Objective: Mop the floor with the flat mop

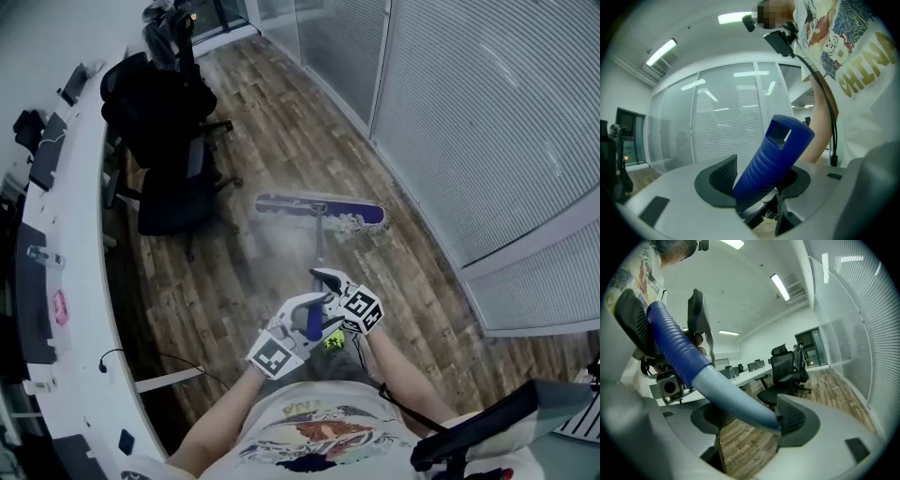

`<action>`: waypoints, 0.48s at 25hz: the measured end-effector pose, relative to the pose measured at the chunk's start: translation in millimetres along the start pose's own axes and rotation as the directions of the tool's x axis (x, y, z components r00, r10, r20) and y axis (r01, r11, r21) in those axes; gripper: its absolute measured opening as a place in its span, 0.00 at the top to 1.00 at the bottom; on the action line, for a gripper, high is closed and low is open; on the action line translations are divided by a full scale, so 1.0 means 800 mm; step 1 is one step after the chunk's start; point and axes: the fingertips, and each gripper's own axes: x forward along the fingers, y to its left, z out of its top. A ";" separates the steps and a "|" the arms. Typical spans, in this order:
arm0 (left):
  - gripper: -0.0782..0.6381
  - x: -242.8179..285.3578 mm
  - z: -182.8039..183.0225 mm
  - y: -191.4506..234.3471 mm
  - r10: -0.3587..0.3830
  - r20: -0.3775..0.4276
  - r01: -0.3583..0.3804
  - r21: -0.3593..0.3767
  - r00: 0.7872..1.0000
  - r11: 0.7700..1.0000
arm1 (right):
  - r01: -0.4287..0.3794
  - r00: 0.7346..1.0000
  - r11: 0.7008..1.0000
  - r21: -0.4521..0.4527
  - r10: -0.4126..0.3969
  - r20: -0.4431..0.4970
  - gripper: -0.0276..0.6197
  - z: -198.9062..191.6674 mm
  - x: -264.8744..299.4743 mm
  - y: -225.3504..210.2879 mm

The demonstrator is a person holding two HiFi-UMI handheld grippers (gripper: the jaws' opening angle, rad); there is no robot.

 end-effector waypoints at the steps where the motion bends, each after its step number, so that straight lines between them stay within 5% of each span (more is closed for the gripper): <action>1: 0.63 0.017 0.003 0.022 0.024 0.016 -0.024 -0.014 1.000 1.000 | -0.005 1.000 1.000 0.001 0.005 0.005 0.52 0.009 0.001 -0.025; 6: 0.63 0.070 0.001 0.107 0.089 0.026 -0.087 -0.046 0.996 0.995 | -0.038 0.999 0.999 -0.014 0.038 -0.015 0.52 0.038 0.020 -0.113; 12: 0.62 0.064 -0.011 0.123 0.130 0.006 -0.129 -0.092 0.991 0.987 | -0.050 0.998 0.998 -0.049 0.047 -0.045 0.52 0.039 0.035 -0.118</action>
